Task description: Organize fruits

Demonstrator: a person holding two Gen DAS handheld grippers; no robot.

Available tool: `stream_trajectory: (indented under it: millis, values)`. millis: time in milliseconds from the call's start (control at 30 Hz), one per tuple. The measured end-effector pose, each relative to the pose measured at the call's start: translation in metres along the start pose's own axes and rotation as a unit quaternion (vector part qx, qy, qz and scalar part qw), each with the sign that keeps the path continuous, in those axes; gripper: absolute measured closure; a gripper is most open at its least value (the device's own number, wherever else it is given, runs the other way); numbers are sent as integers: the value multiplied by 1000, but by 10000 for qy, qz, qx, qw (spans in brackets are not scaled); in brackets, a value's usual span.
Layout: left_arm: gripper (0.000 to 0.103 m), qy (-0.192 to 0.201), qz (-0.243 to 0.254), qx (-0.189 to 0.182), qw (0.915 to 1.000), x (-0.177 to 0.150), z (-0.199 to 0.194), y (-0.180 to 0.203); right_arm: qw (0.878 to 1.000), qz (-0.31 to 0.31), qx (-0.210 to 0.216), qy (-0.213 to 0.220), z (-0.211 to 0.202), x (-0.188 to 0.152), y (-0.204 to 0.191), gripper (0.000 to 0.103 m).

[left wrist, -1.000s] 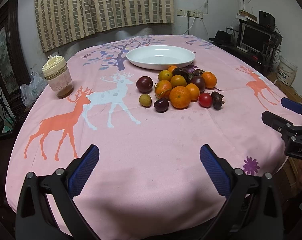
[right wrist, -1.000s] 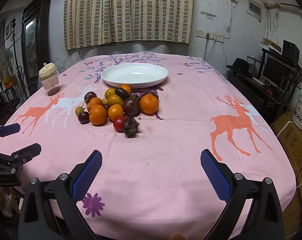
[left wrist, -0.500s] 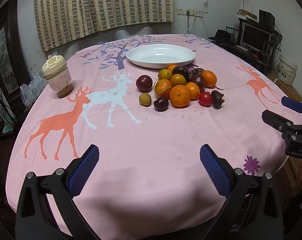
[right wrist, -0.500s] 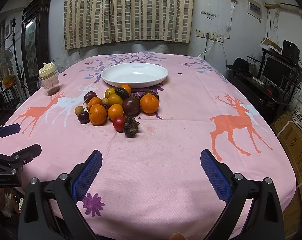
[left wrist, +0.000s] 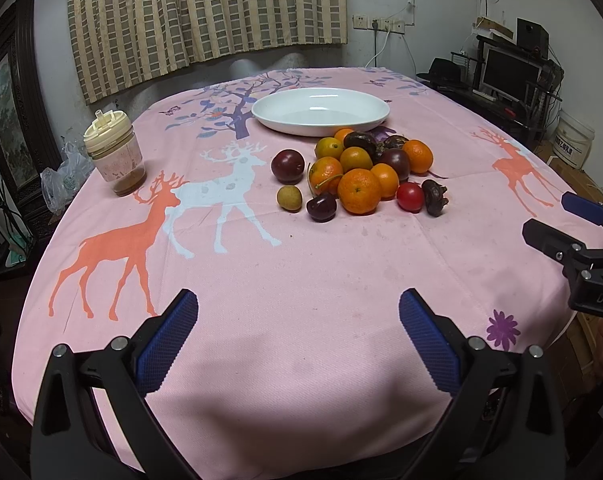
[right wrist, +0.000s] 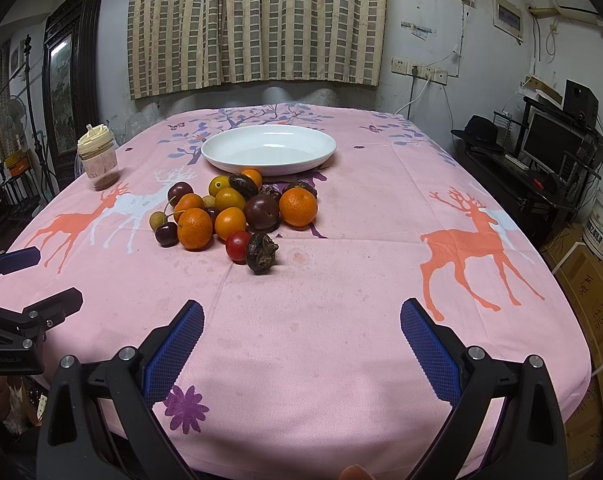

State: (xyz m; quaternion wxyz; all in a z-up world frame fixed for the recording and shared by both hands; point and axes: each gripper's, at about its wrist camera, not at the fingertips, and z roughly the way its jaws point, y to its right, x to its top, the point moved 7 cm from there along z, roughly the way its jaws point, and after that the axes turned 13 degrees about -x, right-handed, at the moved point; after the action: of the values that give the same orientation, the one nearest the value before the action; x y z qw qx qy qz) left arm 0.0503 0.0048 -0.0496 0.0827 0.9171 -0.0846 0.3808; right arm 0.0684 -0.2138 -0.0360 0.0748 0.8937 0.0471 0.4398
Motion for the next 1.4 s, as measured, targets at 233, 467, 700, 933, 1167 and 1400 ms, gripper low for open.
stream_trajectory:
  millis: [233,467,700,933,1167,1400]
  values:
    - [5,-3,-4,2,10000,-1,1,-1,10000,3,-3,-2,1,0,0,4]
    - [5,-16,1,-1,10000,-2,1,-2,10000,2,-10,-8,-1,2,0,4]
    - [5,-37,-10,15,10000,-6,3,-4,10000,0,-14,-21,3,0,-1,4]
    - [5,-144,-33,-3,9999,-14,15,-6,9999,-19,33,-101,10,-4,-1,4]
    - [5,-183,-31,-81,9998,-10,31,-23,9994,15,292,-180,21,-8,-11,4]
    - [5,-220,-283,-178,9992,1,51,-51,9972,-218,615,-365,47,4,-25,17]
